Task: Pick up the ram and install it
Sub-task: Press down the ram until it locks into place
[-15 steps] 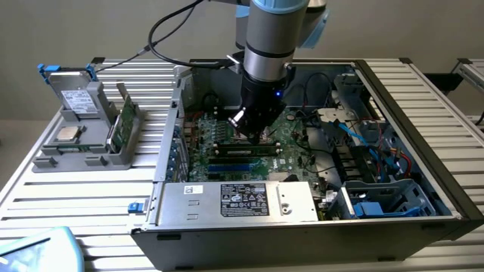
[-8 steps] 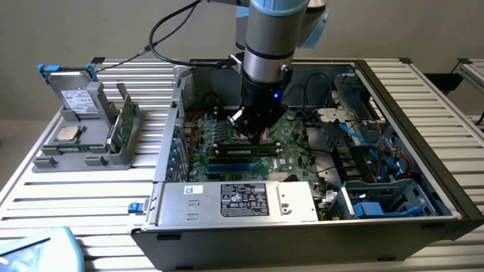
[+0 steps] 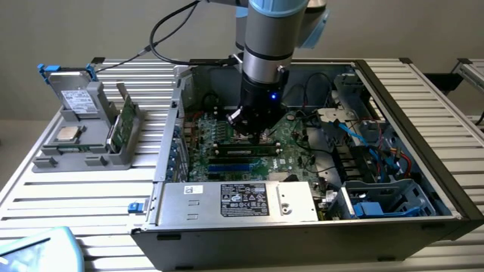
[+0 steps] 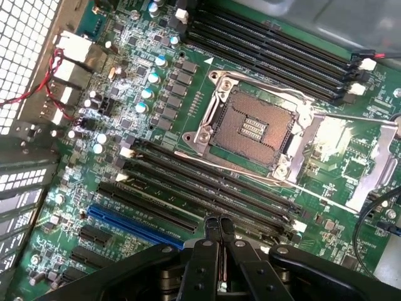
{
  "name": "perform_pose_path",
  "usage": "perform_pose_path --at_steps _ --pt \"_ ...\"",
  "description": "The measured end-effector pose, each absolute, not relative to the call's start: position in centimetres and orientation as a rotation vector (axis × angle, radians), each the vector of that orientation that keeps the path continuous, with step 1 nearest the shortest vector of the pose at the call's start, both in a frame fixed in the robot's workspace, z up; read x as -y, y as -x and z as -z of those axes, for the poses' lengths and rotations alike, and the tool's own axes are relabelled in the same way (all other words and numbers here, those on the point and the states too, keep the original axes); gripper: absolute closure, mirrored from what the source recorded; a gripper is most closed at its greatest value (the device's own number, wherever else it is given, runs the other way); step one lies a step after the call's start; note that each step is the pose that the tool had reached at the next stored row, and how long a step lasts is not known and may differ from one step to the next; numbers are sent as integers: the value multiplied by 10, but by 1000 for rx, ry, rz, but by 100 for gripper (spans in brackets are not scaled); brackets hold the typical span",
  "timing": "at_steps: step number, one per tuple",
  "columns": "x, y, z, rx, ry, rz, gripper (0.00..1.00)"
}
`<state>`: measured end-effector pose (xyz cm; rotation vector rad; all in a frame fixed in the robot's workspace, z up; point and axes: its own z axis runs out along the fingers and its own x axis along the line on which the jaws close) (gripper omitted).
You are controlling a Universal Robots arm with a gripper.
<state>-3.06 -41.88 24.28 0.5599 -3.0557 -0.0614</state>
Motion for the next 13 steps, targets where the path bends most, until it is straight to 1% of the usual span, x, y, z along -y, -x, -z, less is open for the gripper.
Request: perform_pose_path --at_steps 13 --pt "419 35 -242 3087 -368 65 89"
